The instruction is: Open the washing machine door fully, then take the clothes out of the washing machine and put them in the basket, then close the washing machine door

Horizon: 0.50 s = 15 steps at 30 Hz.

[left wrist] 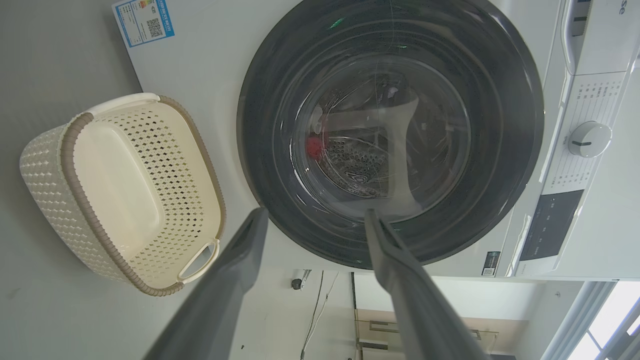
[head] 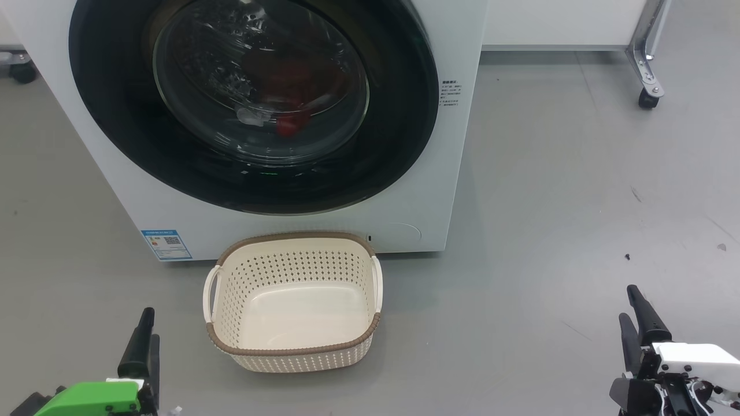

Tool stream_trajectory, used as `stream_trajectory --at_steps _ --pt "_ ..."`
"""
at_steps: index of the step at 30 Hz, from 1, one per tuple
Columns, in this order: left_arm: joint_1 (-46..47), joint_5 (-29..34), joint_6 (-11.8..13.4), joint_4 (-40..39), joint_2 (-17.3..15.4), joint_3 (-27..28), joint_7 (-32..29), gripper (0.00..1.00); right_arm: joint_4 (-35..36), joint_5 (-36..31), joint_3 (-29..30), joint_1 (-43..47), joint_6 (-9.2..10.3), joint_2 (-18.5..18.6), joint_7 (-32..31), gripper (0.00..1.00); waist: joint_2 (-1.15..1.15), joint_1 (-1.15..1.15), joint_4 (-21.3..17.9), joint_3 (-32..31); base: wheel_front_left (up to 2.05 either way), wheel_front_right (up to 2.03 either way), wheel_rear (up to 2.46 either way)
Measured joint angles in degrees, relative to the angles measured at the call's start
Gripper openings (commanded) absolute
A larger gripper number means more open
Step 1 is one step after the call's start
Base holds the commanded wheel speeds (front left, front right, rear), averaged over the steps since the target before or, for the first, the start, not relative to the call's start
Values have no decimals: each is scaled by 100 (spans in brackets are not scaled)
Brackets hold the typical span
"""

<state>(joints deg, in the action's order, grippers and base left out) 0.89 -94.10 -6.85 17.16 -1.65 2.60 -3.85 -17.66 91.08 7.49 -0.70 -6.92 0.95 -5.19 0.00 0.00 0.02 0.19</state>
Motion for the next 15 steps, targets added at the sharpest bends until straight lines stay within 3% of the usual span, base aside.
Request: stream_trajectory --at_steps 15 --pt "34 438 -1 -237 -44 -221 296 100 131 -470 -151 -3 0 137 237 100 0 0 7 -6 0 0 0"
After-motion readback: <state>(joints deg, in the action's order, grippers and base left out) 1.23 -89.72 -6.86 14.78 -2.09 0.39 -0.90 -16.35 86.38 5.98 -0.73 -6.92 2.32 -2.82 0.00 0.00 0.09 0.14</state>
